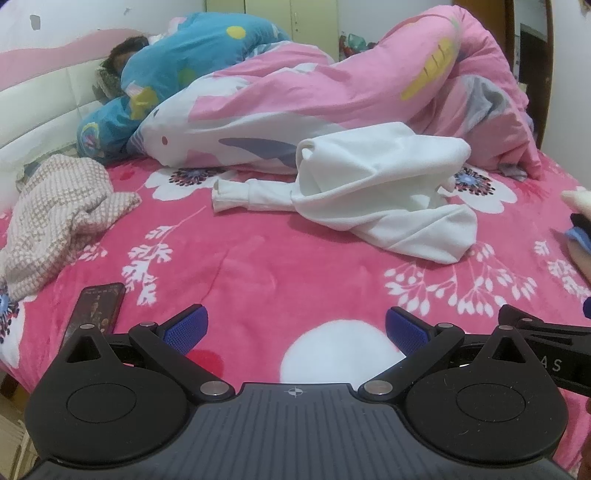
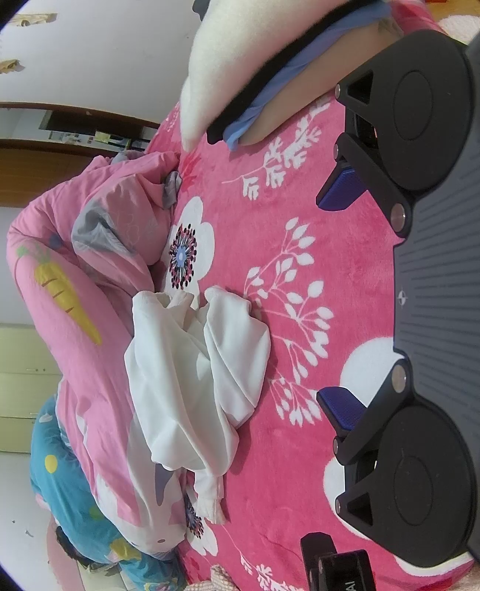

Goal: Fold clothes

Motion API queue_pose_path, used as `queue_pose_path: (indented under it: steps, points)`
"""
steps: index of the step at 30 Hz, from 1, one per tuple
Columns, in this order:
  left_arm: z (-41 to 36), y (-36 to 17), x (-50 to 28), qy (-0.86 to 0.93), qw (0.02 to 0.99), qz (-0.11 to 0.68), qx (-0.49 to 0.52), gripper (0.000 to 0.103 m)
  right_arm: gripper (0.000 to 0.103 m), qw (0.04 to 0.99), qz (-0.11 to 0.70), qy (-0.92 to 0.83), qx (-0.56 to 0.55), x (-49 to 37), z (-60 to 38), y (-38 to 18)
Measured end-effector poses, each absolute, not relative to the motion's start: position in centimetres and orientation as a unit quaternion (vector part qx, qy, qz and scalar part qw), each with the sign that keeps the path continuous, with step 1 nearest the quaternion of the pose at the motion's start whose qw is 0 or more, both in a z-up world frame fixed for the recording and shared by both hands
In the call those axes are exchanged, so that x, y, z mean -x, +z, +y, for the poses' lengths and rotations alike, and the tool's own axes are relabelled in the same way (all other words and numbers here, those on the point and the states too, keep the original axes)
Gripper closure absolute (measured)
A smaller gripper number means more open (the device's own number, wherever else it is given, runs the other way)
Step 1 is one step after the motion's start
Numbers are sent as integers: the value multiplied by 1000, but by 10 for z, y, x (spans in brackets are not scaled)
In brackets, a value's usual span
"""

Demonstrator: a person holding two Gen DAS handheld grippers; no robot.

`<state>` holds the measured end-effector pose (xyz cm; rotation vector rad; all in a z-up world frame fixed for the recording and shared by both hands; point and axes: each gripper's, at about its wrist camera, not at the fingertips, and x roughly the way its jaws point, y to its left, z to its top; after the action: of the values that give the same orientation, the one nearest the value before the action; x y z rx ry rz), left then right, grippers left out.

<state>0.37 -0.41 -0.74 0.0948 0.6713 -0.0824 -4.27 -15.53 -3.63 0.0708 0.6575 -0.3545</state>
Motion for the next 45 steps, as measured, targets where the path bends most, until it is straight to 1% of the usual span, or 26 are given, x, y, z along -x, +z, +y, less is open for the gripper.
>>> queue_pose_path:
  steps: [32,41,45]
  points:
    - [-2,-7,-15,-46,942,328,-47,0,0,930,323,-174,-28,30,-155,-34]
    - [-3,-15,-27,-54,945,321,-46,0,0,929,325,-173,-28,20,-159,-39]
    - [-2,-21,-38,-71,944,319,-38,0,0,936,314,-155,-38,16,-169,-43]
